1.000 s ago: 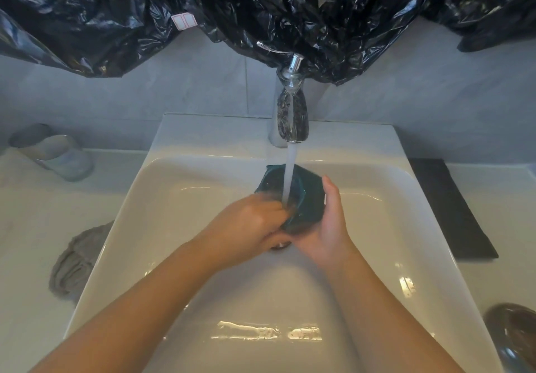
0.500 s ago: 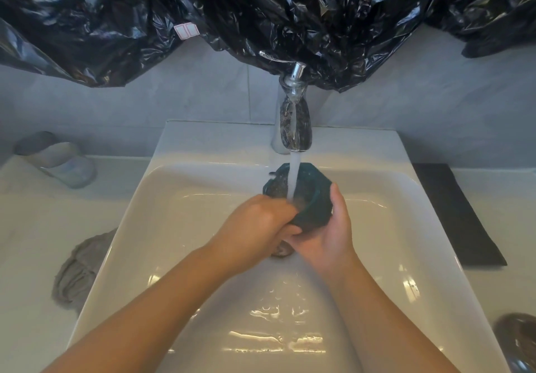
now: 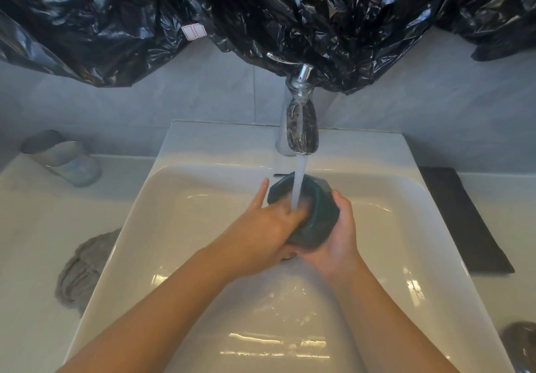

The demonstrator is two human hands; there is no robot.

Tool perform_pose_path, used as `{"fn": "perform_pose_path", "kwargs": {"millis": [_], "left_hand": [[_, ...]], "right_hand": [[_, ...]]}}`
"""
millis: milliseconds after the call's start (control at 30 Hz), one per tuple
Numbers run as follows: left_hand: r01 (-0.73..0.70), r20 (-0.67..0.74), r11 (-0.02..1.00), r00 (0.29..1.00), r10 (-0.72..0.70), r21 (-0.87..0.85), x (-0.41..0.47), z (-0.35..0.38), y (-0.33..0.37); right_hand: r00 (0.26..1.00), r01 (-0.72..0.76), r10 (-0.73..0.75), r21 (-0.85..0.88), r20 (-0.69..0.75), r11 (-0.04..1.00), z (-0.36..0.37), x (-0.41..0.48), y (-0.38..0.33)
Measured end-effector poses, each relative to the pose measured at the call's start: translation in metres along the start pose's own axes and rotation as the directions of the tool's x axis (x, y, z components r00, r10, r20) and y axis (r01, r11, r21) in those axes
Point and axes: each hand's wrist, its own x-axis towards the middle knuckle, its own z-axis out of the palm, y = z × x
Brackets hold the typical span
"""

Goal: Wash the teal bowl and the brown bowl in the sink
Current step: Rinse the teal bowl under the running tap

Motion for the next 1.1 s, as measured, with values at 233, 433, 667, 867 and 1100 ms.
{"fn": "perform_pose_path", "kwargs": {"millis": [233,433,667,867,1100], "left_hand": [[-0.037,-0.131,0.999,0.991,0.036,0.0,-0.006,0.006,-0.005],[0.111,-0.15,0.971,0.978,-0.145,-0.213,-0.008,-0.001,0.015],[0.105,-0.039,0.84,0.988,-0.148,-0.532,-0.002,-0.004,0.015],[-0.203,-0.151,0.978,0.969,0.194,-0.046,-0.005,-0.001,-0.011],[0.153,-0.128,0.849,0.96,-0.25,-0.506,0.006,-0.007,0.027]], "right_hand": [[0.999,-0.003,0.003,0.002,-0.048,1.0,0.003,0.002,-0.001],[0.996,0.006,-0.006,0.006,-0.087,1.0,0.004,0.003,0.0],[0.999,-0.032,0.033,0.049,-0.017,0.998,0.003,0.002,-0.003],[0.992,-0.122,0.122,0.032,-0.022,0.992,0.003,0.001,-0.009],[0.998,0.008,-0.014,0.091,0.063,0.996,0.005,-0.005,0.0]]}}
